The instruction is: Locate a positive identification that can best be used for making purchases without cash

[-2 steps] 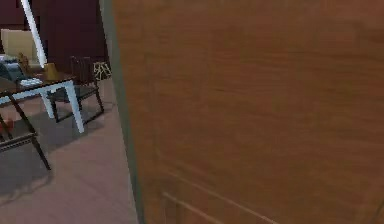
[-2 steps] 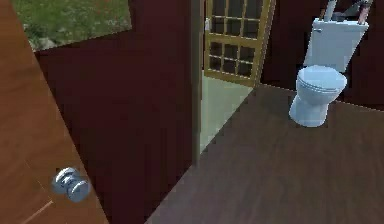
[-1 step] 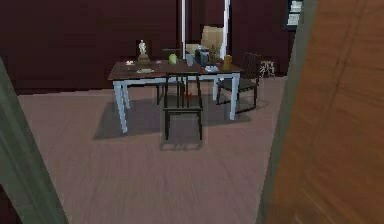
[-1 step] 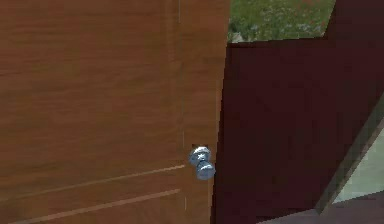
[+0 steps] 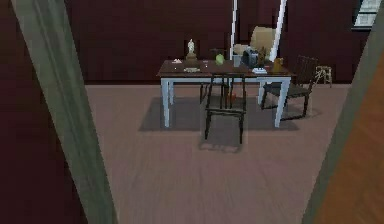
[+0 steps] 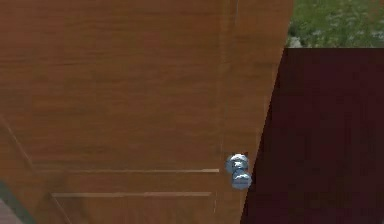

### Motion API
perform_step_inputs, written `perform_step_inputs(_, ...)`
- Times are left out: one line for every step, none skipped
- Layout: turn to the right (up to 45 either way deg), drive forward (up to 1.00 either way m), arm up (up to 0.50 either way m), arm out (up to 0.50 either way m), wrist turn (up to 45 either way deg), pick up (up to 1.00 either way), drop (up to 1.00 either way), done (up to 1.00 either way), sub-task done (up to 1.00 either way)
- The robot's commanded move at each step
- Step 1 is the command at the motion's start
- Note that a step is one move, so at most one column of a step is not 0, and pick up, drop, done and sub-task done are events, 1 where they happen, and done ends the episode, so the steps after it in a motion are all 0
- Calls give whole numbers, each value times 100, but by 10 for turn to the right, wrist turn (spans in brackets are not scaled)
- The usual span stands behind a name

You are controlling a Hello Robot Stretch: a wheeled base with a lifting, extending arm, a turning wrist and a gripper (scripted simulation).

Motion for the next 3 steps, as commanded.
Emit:
perform_step_inputs(0, 70, 0, 0, 0, 0, 0, 0, 0)
perform_step_inputs(420, 0, 0, 0, 0, 0, 0, 0, 0)
perform_step_inputs(0, 100, 0, 0, 0, 0, 0, 0, 0)
